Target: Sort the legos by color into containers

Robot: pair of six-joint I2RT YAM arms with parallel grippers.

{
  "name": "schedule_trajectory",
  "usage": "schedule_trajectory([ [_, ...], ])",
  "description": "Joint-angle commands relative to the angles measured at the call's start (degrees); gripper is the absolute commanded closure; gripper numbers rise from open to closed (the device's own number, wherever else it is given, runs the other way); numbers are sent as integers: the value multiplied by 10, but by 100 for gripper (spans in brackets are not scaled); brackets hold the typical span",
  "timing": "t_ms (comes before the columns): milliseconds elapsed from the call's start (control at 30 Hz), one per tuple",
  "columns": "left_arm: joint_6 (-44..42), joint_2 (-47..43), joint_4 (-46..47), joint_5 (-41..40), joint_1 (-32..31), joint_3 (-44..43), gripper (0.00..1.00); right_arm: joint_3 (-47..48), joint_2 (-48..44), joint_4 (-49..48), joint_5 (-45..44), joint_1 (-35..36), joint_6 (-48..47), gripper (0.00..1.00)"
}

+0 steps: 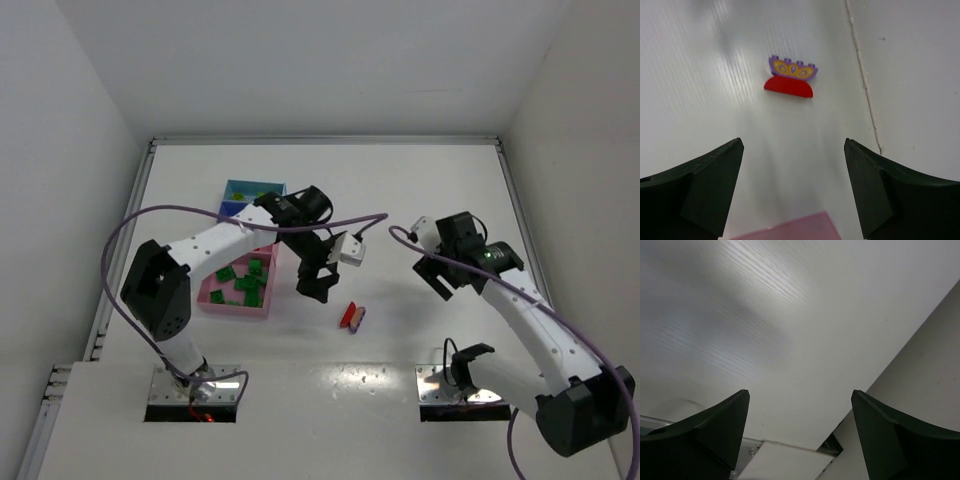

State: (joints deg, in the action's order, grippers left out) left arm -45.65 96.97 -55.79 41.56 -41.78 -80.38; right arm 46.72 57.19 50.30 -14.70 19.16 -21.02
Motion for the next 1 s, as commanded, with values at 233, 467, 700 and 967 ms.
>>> schedule_trajectory([
  [233, 87, -61, 326, -103, -101, 138, 15, 11, 100, 59, -7, -159, 43, 16],
  [467, 93, -41, 364, -109, -141, 152, 15, 29, 140, 52, 27, -230, 33, 16],
  [700, 81, -11, 370, -110, -182, 152, 15, 41, 157, 52, 50, -265, 27, 16],
  [967, 62, 9, 364, -110, -182, 178, 15, 52, 157, 58, 75, -294, 12, 16],
])
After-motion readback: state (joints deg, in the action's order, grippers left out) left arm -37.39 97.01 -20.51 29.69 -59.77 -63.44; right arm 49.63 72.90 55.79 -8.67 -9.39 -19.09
